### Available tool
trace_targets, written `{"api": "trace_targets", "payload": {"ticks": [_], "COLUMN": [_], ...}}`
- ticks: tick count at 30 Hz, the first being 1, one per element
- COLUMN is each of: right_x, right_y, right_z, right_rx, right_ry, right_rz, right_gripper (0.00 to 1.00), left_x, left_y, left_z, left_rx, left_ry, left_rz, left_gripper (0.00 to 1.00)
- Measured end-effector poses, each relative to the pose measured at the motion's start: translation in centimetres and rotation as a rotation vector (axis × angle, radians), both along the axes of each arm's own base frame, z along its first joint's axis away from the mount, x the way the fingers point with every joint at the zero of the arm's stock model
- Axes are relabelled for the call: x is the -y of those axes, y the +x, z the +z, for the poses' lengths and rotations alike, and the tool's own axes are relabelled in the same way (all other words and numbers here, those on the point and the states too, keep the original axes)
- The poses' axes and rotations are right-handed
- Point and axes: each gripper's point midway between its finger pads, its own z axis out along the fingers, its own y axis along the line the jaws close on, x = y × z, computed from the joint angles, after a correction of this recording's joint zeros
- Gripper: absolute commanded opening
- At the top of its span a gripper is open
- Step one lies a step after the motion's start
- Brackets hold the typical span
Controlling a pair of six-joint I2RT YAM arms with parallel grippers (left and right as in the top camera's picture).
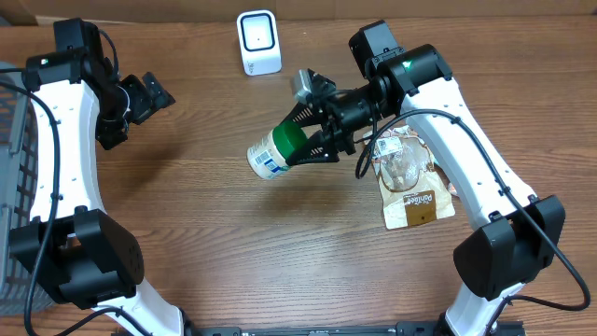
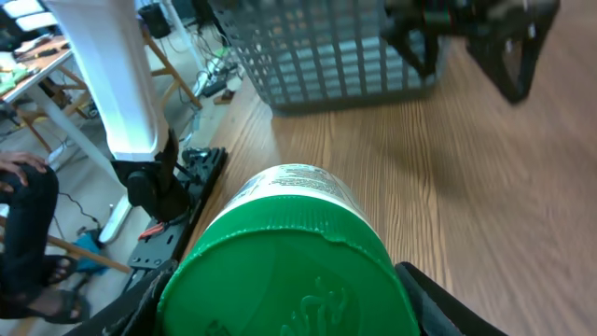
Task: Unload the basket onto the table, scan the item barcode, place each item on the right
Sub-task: 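Carry the jar up toward the white scanner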
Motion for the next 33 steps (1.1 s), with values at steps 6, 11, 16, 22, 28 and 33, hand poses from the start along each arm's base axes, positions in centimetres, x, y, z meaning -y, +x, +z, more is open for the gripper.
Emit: {"api": "trace_targets", "payload": {"ticks": [6,11,16,22,28,33], "right_x": [-0.3,0.2,1.8,3.3,2.9,0.0], "right_y": [-0.5,-0.5,0.7,2.0,2.4,3.3], "right_z": [1.5,3.4,4.7,5.1,3.4,-0.3], "right_rx": [0.025,-0.032,-0.09,-0.15,-0.118,0.012], "right_ry": [0.101,0.206,0.266,0.274,0.177,-0.045], "right_rz": [0.041,0.042,-0.003,-0.058,-0.08,-0.117], "right_gripper": [0.59,0.55,0.55,0.54,0.5,0.51], "left_x": [0.0,0.0,0.0,0.0,0.0,0.0], "left_y": [0.0,0.0,0.0,0.0,0.0,0.0], "left_z": [0.0,0.0,0.0,0.0,0.0,0.0], "left_rx": [0.0,0.0,0.0,0.0,0.0,0.0], "left_ry": [0.0,0.0,0.0,0.0,0.0,0.0], "left_rz": [0.0,0.0,0.0,0.0,0.0,0.0], "left_gripper": [0.99,1.0,1.0,1.0,0.99,0.99]}}
